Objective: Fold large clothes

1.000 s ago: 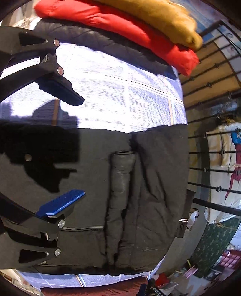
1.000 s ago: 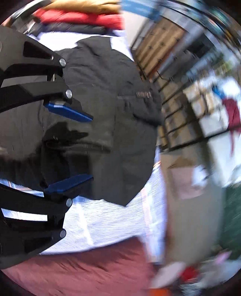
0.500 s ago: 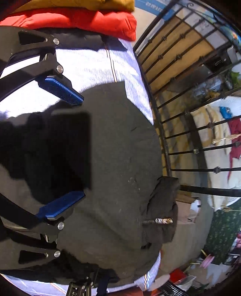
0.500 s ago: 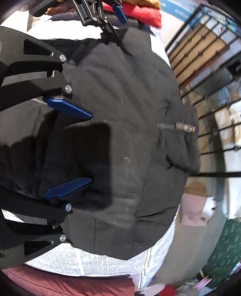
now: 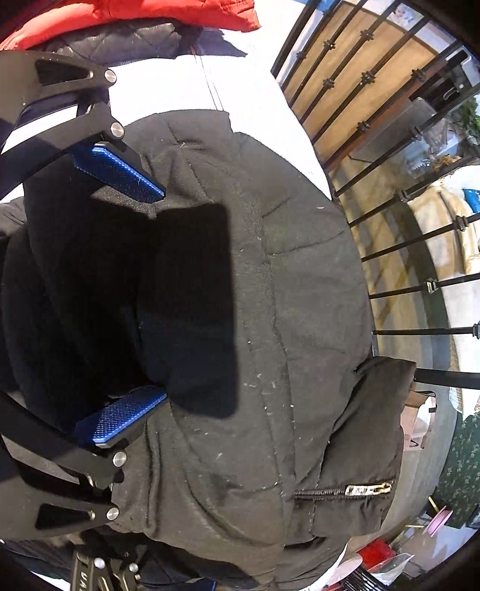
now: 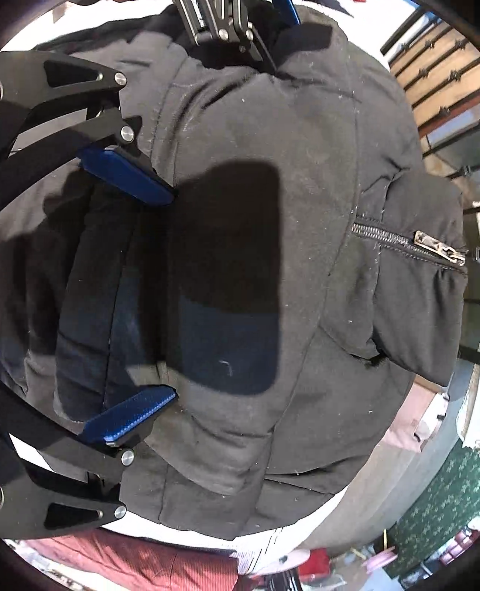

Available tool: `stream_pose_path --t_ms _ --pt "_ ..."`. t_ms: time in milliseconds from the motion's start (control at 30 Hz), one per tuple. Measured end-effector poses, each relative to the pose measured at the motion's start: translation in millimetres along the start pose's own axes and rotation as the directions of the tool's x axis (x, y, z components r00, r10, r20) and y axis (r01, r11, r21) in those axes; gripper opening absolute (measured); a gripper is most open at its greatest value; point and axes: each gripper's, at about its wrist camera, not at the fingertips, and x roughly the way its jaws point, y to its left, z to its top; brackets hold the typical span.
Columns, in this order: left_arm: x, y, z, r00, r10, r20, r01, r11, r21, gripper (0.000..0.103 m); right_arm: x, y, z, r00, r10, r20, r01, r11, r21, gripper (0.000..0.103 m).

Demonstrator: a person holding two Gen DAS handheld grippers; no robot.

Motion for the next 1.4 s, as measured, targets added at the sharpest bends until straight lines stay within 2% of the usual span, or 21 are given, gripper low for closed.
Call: stream_pose_path --t_ms 200,400,633,767,833,900,967,1033,1133,1233,1333,1400 --pt "3.6 -8.4 4.0 0.999 0.049 0.022 -0.049 0.999 0.004 0.099 2.8 7.6 -1.4 0.997 -0.059 0.04 0.058 0.998 0.009 0.098" --pt "3.1 -11.6 3.1 0.996 0.073 0.043 -0.073 0.997 -0.006 0.099 2.2 12.5 -6.5 0.996 -0.084 0.039 0.083 0.996 0.014 0.098" --pt "3.2 -6.8 3.7 0.998 0.055 0.036 -0.054 0.998 -0.012 0.098 9.6 23.1 8.1 0.994 -0.105 0.021 0.104 0.994 0.019 0.098" --pt "-12.4 -6.0 0.0 0.998 0.063 0.009 -0.063 0.998 0.006 0.097 3.1 17.2 12.8 0.997 -0.073 0.014 0.073 0.997 0.035 0.098" --pt "-31.4 -4.1 -10.8 0.996 0.067 0.053 -0.068 0.998 0.016 0.095 -14.5 11.2 6.7 0.997 -0.014 0.071 0.011 0.999 0.045 0.098" --pt "-51.9 1.3 -28.9 0.993 0.037 0.113 -0.039 0.999 0.016 0.095 -32.1 5.1 -3.7 0.989 0.04 0.143 -0.046 0.998 0.036 0.098" --pt "-71.2 12.9 -53.3 0.988 -0.017 0.153 0.017 1.0 0.001 0.095 -52.4 -1.7 -22.1 0.976 0.065 0.206 -0.068 0.998 0.007 0.098" --pt "-86.1 28.5 -82.7 0.984 -0.06 0.167 0.065 0.998 -0.023 0.095 -60.9 -10.3 -41.6 0.971 0.094 0.218 -0.094 0.996 -0.007 0.098" --pt "-98.0 61.5 -142.9 0.985 -0.109 0.137 0.122 0.988 -0.09 0.095 -67.5 -32.5 -81.9 0.966 0.141 0.216 -0.151 0.988 0.027 0.098" --pt "-100.4 89.4 -196.2 0.991 -0.109 0.075 0.119 0.982 -0.146 0.091 -63.8 -57.6 -125.5 0.972 0.163 0.169 -0.184 0.976 0.119 0.098" --pt "-102.6 111.8 -244.8 0.989 -0.146 0.031 0.149 0.961 -0.233 0.088 -52.1 -84.5 -173.6 0.971 0.211 0.11 -0.232 0.942 0.242 0.098" --pt "-104.8 117.1 -271.1 0.986 -0.167 0.016 0.165 0.95 -0.266 0.087 -44.3 -97.7 -208.2 0.972 0.22 0.076 -0.233 0.923 0.306 0.098"
